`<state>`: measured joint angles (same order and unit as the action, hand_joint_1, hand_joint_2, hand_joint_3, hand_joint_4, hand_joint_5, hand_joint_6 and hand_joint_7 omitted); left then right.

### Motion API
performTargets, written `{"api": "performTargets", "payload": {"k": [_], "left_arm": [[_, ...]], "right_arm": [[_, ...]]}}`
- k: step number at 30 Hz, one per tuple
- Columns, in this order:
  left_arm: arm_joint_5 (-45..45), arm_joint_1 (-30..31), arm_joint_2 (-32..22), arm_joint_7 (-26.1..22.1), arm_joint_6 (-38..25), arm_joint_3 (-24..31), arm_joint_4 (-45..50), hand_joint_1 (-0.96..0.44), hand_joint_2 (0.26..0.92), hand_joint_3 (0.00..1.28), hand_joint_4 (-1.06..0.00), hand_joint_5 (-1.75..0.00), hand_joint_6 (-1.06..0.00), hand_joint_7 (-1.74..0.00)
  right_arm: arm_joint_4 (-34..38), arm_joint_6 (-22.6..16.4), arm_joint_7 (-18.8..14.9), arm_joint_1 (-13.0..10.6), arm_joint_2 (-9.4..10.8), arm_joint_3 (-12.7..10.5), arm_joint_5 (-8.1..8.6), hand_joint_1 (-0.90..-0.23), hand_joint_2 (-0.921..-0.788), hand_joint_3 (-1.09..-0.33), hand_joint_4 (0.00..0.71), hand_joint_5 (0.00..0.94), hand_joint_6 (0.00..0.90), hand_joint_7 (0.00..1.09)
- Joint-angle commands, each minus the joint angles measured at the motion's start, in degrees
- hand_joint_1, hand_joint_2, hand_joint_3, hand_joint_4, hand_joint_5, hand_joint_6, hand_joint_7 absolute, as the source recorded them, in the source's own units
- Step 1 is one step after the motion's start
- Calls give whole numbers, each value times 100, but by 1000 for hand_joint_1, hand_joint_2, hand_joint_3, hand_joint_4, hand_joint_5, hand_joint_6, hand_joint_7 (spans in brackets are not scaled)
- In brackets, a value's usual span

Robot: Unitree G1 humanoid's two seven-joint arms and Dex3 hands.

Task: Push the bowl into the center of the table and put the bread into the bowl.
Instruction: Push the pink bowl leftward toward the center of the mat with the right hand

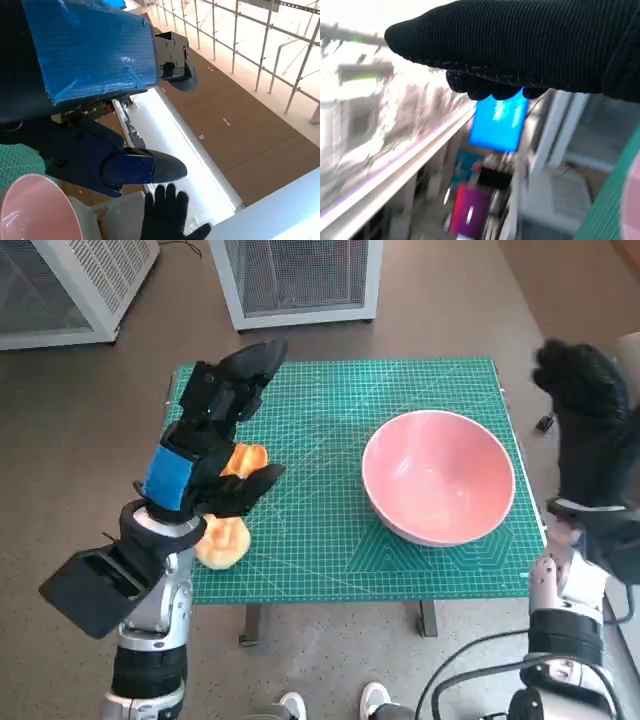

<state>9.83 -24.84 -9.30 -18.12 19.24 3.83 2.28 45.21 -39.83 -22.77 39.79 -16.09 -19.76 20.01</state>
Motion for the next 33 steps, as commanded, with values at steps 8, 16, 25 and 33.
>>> {"api": "performTargets", "payload": {"k": [8,16,25,33], "left_arm": [[-36,-12,9,33,100,-13,-61,-534,921,380,-180,-88,1,-684],[37,16,-29,-21,76,14,-59,-539,921,385,-171,-85,1,-672],[58,83,-81,-30,63,56,2,-544,921,386,-171,-84,1,-668],[27,130,-118,-10,103,93,8,-547,921,390,-174,-82,1,-639]], "right_arm": [[1683,415,399,357,-86,-462,101,-338,-918,-593,365,4,54,630],[2403,885,468,505,-42,-729,176,-335,-887,-580,384,6,113,579],[2810,1416,556,535,75,-812,97,-302,-915,-592,333,0,124,545],[2958,1766,787,550,296,-769,-42,-282,-921,-607,337,6,130,505]]}}
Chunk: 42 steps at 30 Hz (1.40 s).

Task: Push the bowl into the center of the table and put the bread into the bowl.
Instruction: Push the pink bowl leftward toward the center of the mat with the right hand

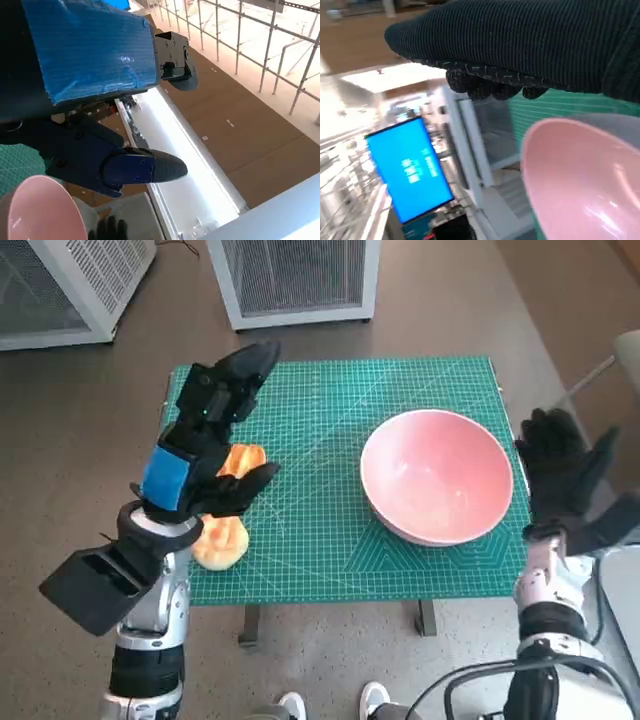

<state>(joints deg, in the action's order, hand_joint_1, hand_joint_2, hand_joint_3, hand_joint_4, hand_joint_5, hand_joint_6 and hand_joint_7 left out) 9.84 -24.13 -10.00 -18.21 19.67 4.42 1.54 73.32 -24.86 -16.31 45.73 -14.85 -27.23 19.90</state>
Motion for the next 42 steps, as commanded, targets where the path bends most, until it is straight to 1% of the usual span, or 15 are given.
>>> {"api": "performTargets", "payload": {"k": [1,5,8,10,11,13,16,18,23,26,30,34,38,42], "left_arm": [[24,62,-53,3,67,40,81,-547,921,391,-174,-81,1,-637],[29,82,-69,8,67,57,101,-548,921,390,-175,-80,1,-627],[50,100,-86,7,45,73,123,-549,921,389,-176,-78,1,-622],[56,117,-101,8,34,85,138,-547,921,389,-176,-77,1,-619],[54,126,-106,12,26,89,150,-544,921,388,-176,-76,1,-617],[47,150,-115,19,16,97,181,-544,921,388,-178,-75,1,-615],[44,183,-130,16,25,110,191,-545,921,387,-180,-73,1,-614],[51,211,-142,10,24,122,199,-546,921,385,-181,-72,1,-613],[55,285,-163,11,-8,140,281,-552,921,381,-184,-68,0,-610],[73,348,-185,21,-58,166,375,-555,921,379,-186,-65,0,-605],[109,418,-206,28,-107,213,450,-560,921,368,-200,-49,-24,-572],[105,509,-223,37,-134,248,537,-566,921,358,-213,-32,-52,-527],[99,570,-239,44,-161,281,607,-567,921,354,-217,-27,-67,-515],[89,607,-247,71,-189,315,648,-568,921,353,-223,-27,-77,-511]], "right_arm": [[159,327,137,-28,222,-50,2,-283,-921,-607,340,7,131,504],[190,514,102,43,393,-177,126,-280,-921,-605,359,15,151,501],[200,626,47,107,525,-297,222,-281,-921,-603,346,7,155,494],[203,720,12,166,623,-403,316,-289,-921,-598,344,6,158,490],[205,772,-4,204,682,-463,378,-304,-921,-597,351,9,160,487],[207,853,-48,282,801,-551,478,-310,-921,-586,363,14,166,485],[212,913,-88,358,917,-606,527,-313,-921,-577,374,18,175,485],[219,944,-125,412,999,-635,561,-314,-921,-576,362,11,182,487],[226,961,-193,509,1145,-647,540,-317,-921,-580,330,1,190,493],[233,977,-155,570,1224,-645,515,-316,-921,-584,317,0,192,499],[256,1044,-132,657,1293,-677,531,-314,-921,-591,318,3,190,508],[270,1095,-119,722,1356,-700,537,-310,-921,-607,320,2,158,544],[273,1127,-78,793,1421,-695,517,-301,-921,-630,321,2,128,541],[280,1137,-40,852,1491,-676,492,-297,-921,-644,324,3,117,535]]}}
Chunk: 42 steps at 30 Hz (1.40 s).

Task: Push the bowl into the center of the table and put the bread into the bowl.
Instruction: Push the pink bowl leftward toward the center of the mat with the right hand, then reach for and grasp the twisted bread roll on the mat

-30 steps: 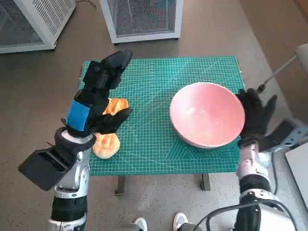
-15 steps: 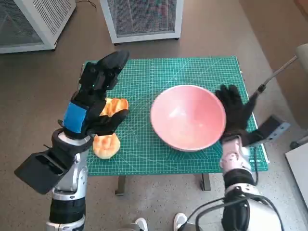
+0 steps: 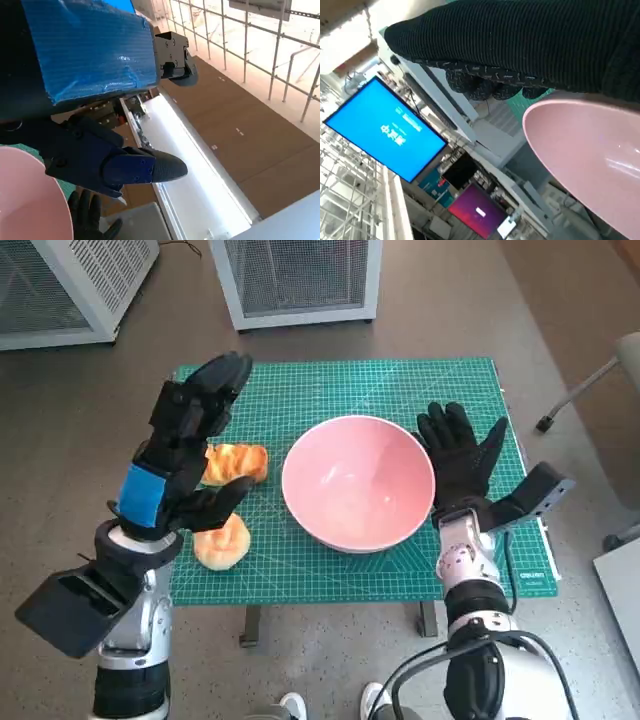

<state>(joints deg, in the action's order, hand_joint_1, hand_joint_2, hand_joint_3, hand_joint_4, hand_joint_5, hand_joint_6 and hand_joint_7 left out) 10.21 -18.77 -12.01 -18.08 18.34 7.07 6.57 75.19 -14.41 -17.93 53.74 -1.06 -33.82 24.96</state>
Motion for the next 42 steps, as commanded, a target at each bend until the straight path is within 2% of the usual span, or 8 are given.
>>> {"api": "performTargets", "payload": {"k": [1,10,15,22,26,28,34,42], "left_arm": [[49,76,-46,65,-62,56,150,-569,921,353,-224,-27,-79,-509],[21,134,-49,131,-82,91,202,-571,921,350,-228,-23,-90,-493],[9,185,-66,161,-72,118,215,-570,921,348,-230,-20,-96,-482],[-12,170,-193,149,4,246,106,-570,921,345,-233,-14,-118,-444],[15,114,-312,129,-11,359,35,-575,921,344,-236,-10,-133,-414],[19,80,-373,127,-18,417,-1,-578,921,341,-237,-7,-149,-382],[-62,-25,-532,143,33,505,-133,-585,921,321,-243,-5,-175,-334],[-194,-122,-662,195,27,507,-183,-581,921,312,-248,-6,-189,-315]], "right_arm": [[94,91,133,62,127,-8,-25,-296,-921,-650,325,4,117,531],[113,125,294,138,145,166,-247,-309,-921,-668,366,21,130,517],[71,74,308,190,11,278,-412,-322,-921,-657,384,25,162,527],[-171,-542,4,314,-120,525,-613,-333,-921,-615,379,13,175,534],[-411,-1175,-413,306,-184,736,-711,-323,-881,-687,385,8,143,590],[-576,-1520,-660,267,-228,849,-759,-330,-873,-702,391,9,126,600],[-1238,-2384,-1340,65,-379,1158,-813,-386,-913,-598,406,9,108,611],[-2726,-2961,-1846,-523,-415,1563,-626,-416,-921,-558,427,16,111,615]]}}
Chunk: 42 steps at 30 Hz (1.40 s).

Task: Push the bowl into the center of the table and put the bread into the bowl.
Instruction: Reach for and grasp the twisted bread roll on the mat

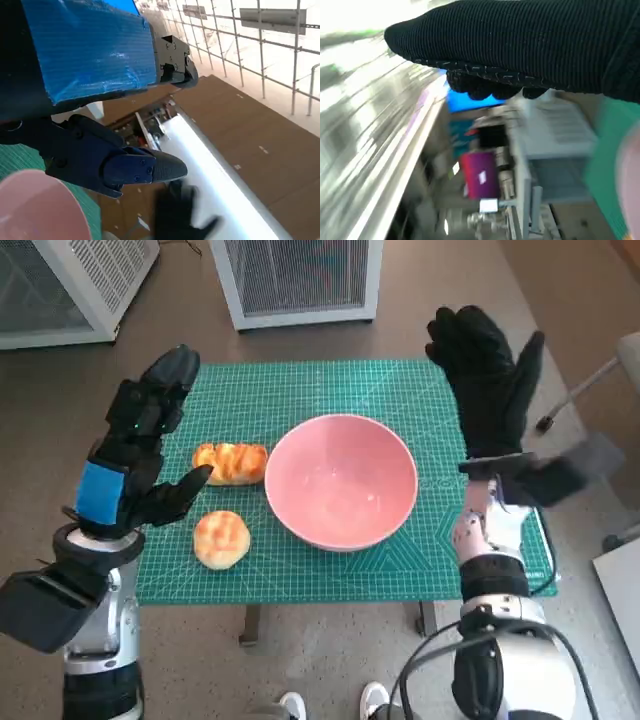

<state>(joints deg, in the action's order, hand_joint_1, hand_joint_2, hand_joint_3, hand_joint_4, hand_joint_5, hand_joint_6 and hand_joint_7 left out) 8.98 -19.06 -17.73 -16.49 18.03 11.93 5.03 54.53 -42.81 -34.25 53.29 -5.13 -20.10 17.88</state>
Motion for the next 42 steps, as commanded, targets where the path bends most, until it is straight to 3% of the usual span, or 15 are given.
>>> {"api": "performTargets", "payload": {"k": [1,6,12,25,28,31,34,41,42], "left_arm": [[-67,-96,-99,35,46,19,-24,-576,921,305,-249,-6,-192,-311],[7,-115,-125,-34,15,-20,-16,-562,921,289,-246,-3,-198,-300],[21,-126,-124,-91,53,-71,-8,-551,921,280,-243,0,-203,-292],[-121,-234,-256,-186,70,-115,-111,-566,921,255,-237,0,-201,-279],[-511,-261,-518,-174,-226,-184,-17,-564,920,134,-231,0,-194,-276],[-1129,-264,-945,-228,-836,-300,260,-511,854,49,-201,0,-157,-256],[-1719,-333,-1362,-367,-1651,-439,583,-422,785,18,-157,0,-120,-230],[-1840,-336,-1428,-372,-2098,-507,828,-373,749,4,-133,0,-108,-203],[-2261,-604,-1600,-596,-2775,-821,768,-372,748,3,-133,0,-109,-200]], "right_arm": [[-854,-118,-227,-556,0,236,111,-420,-921,-547,431,17,117,620],[-1944,6,-118,-1053,52,531,109,-428,-921,-518,445,21,137,634],[-2776,184,52,-1478,-5,816,10,-418,-921,-514,449,21,146,643],[-3380,413,107,-1864,-164,1066,90,-419,-921,-512,410,1,86,691],[-3449,459,125,-1904,-195,1091,98,-420,-921,-512,409,0,80,698],[-3512,488,151,-1943,-210,1111,93,-422,-921,-511,408,0,75,700],[-3571,517,170,-1978,-222,1126,99,-426,-921,-508,408,0,68,698],[-3609,542,202,-1999,-240,1152,107,-429,-921,-506,408,0,64,698],[-3623,547,196,-2010,-249,1156,117,-429,-921,-506,408,0,64,698]]}}
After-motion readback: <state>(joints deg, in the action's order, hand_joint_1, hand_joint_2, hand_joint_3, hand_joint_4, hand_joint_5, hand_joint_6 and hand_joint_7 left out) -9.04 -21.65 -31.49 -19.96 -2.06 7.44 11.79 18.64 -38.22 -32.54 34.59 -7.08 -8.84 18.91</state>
